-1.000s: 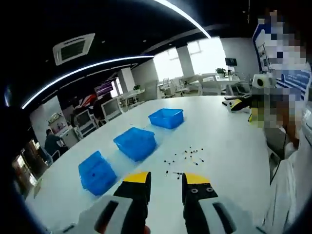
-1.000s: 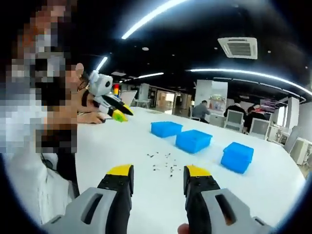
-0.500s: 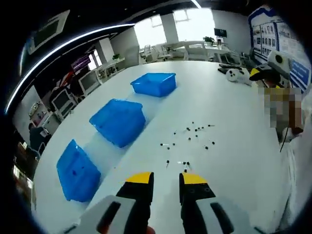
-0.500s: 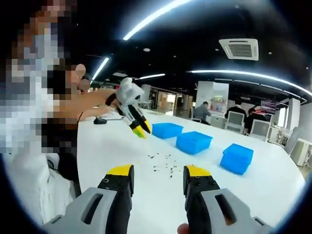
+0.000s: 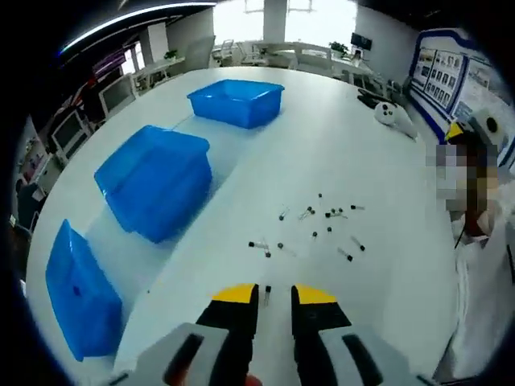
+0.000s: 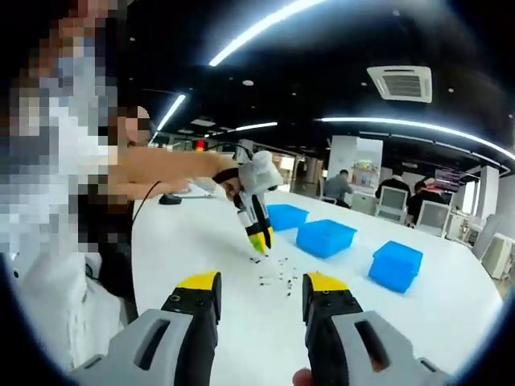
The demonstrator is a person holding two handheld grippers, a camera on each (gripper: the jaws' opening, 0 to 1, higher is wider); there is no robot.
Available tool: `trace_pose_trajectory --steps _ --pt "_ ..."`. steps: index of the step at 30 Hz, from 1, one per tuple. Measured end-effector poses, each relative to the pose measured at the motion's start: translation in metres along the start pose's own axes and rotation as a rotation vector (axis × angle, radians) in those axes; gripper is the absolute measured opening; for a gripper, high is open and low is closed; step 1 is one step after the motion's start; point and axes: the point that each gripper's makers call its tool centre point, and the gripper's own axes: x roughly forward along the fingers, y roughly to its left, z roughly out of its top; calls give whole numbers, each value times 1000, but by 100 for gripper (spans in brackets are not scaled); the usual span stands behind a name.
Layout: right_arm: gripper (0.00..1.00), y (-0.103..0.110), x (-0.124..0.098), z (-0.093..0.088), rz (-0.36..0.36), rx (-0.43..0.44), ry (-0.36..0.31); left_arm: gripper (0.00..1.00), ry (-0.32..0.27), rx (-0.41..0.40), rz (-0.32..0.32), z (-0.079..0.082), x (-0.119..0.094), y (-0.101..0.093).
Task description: Pick up the resistors one by one and place each resistor into its matching bin, sorting the parts by color and model until every resistor is separated into the correct bin for its type
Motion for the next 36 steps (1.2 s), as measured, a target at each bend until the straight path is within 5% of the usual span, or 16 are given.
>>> trace_pose_trajectory --steps 10,12,16,27,31,36 --pt "42 4 -4 3 11 -12 -11 8 58 -49 -21 -4 16 14" --pt "42 5 -4 3 18 -17 -11 6 62 16 -27 -4 16 8" --pt "42 4 -2 2 21 -13 -8 5 72 22 -12 -2 15 7" --pt "41 -4 -4 2 6 9 -9 4 21 -61 26 7 -6 13" --pt "41 -3 -4 2 10 8 -6 4 -32 -75 33 17 -19 13" --pt "41 -3 -5 2 5 13 -2 4 -204 -113 55 33 -54 8"
